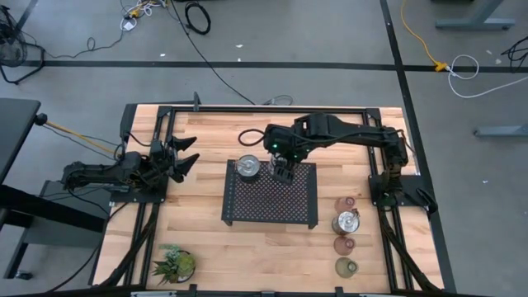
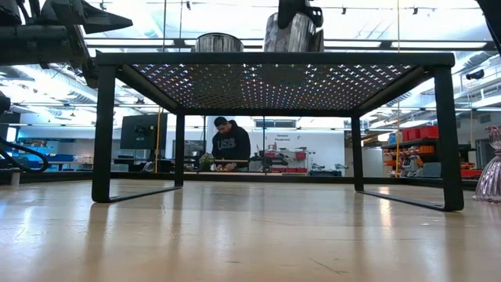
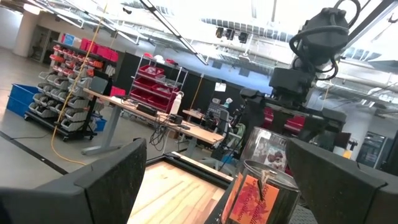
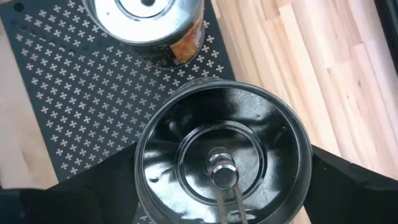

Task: Pick & Place candle stick holders
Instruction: Put the top brown scented candle on the shelf aligned with the other scented candle

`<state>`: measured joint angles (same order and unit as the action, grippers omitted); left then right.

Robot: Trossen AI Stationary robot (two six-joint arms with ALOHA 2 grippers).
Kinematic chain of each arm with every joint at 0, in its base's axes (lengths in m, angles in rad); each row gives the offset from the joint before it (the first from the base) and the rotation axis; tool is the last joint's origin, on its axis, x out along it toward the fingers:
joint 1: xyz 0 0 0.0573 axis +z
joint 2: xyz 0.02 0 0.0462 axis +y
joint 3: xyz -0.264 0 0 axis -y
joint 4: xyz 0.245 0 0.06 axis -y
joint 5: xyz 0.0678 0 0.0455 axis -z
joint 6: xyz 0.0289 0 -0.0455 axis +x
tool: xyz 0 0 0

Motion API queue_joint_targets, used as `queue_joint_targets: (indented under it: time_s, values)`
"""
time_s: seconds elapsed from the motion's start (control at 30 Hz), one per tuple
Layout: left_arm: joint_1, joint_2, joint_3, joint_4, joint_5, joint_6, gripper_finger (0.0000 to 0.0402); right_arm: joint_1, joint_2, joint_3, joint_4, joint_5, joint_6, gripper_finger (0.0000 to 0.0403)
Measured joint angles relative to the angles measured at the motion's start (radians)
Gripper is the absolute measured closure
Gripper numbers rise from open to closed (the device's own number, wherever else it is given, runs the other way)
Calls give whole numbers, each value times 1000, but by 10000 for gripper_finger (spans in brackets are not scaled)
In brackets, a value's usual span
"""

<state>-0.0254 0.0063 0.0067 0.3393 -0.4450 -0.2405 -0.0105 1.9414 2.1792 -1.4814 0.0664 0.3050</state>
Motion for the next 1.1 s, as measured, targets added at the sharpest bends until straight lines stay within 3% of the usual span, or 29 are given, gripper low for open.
queue_joint_targets:
  time_s: [0.6,0.77,0.97,1.1]
  values:
    - [0,0,0,0,0,-3,16,1,21,-1,25,-3,-52,64]
    - [0,0,0,0,0,-2,16,1,21,-1,24,-32,-48,19]
    - [0,0,0,0,0,-2,16,2,21,-1,32,-34,-52,55]
    - [0,0,0,0,0,1,16,1,21,-1,37,-33,-52,35]
